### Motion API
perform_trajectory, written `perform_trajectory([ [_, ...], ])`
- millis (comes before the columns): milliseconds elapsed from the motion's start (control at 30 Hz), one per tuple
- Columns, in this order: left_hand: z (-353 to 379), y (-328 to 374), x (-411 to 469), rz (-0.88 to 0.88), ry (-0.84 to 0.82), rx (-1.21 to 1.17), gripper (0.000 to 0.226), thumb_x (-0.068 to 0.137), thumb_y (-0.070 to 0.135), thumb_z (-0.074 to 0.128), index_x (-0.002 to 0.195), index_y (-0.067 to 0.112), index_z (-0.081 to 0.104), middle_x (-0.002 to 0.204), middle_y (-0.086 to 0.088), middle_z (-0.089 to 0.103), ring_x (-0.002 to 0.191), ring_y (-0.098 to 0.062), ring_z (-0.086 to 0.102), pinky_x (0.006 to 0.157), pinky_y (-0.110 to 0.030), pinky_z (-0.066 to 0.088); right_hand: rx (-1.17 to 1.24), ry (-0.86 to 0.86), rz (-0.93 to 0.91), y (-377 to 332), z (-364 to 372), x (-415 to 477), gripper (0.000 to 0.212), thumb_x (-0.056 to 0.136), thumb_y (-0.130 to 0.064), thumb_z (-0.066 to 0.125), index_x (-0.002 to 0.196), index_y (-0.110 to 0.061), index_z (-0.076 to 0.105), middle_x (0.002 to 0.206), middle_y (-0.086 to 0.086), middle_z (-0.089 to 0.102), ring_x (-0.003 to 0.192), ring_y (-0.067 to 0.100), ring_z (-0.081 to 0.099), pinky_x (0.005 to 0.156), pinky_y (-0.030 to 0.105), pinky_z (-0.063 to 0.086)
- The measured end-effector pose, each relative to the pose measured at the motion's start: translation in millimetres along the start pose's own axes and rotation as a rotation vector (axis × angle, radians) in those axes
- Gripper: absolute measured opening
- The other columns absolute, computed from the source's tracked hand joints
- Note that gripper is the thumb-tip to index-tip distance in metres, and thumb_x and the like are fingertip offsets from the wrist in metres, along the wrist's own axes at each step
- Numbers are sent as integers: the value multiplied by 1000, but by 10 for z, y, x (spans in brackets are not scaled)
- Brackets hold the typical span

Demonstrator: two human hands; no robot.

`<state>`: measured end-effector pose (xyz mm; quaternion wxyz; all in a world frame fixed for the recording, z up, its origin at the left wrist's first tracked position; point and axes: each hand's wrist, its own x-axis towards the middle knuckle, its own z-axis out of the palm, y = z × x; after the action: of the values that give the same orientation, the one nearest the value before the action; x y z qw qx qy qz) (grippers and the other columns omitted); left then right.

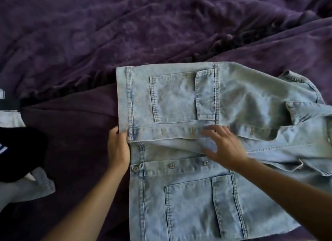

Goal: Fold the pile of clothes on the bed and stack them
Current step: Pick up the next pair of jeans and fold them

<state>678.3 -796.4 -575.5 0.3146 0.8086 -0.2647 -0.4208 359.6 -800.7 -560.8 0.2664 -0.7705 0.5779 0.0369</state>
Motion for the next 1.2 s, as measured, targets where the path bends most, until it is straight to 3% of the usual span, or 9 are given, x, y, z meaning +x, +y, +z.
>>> perform_trajectory([
  [133,-73,-187,-321,9,-121,58,43,68,31,57,107,11,54,82,16,62,73,-4,57,69,-33,45,-38,-116,125,-56,153,-87,67,81,-42,69,141,-23,45,152,0,33,137,25,33,102,45,40],
  [267,-90,-309,-673,334,93,461,56,69,9,74,121,10,52,103,-7,58,95,-24,54,79,-39,45,69,265,-136,-268,140,-269,15,77,-13,71,92,-11,67,96,6,64,85,29,60,63,38,51],
  [367,-112,-428,-872,511,-100,755,57,71,17,77,124,11,57,114,-10,58,105,-33,53,80,-45,46,37,103,-169,-240,180,-519,12,84,-20,68,94,-13,66,94,3,63,87,29,62,64,36,50],
  [467,-99,-493,-905,292,-266,881,49,78,25,72,124,16,56,113,-10,57,107,-32,53,79,-42,47,-195,-174,56,-41,180,-635,54,85,-49,63,130,-22,54,127,1,55,120,26,51,95,39,42],
  [567,-144,-390,-958,226,-201,838,11,82,22,67,84,16,58,88,-8,65,88,-34,61,59,-34,41,-178,-222,96,0,67,-687,39,86,-57,57,114,-30,58,110,-3,61,101,25,61,78,35,49],
  [667,-352,-231,-1026,364,-71,814,26,80,32,70,66,17,53,72,-1,58,74,-29,58,52,-30,32,-46,-148,23,-3,-135,-805,29,87,-49,61,81,-20,59,79,-4,58,77,27,62,57,34,45],
  [767,-477,34,-949,433,26,710,20,79,37,73,72,20,64,75,1,59,72,-25,57,55,-32,39,16,21,12,24,-364,-629,24,84,-37,69,76,-15,62,76,2,57,74,30,60,56,30,36],
  [967,-235,36,-757,168,72,716,51,82,36,70,125,15,54,120,-16,53,115,-37,49,86,-44,45,-8,25,62,-8,-453,-176,41,88,-24,66,128,-15,57,127,12,54,117,32,50,91,42,45],
  [1200,-490,-1035,-1739,11,-21,602,56,80,42,71,122,10,53,114,-11,62,108,-32,55,83,-45,48,-110,109,-315,-50,238,-1651,39,65,-31,83,97,-16,70,100,4,66,88,26,64,69,33,51],
])
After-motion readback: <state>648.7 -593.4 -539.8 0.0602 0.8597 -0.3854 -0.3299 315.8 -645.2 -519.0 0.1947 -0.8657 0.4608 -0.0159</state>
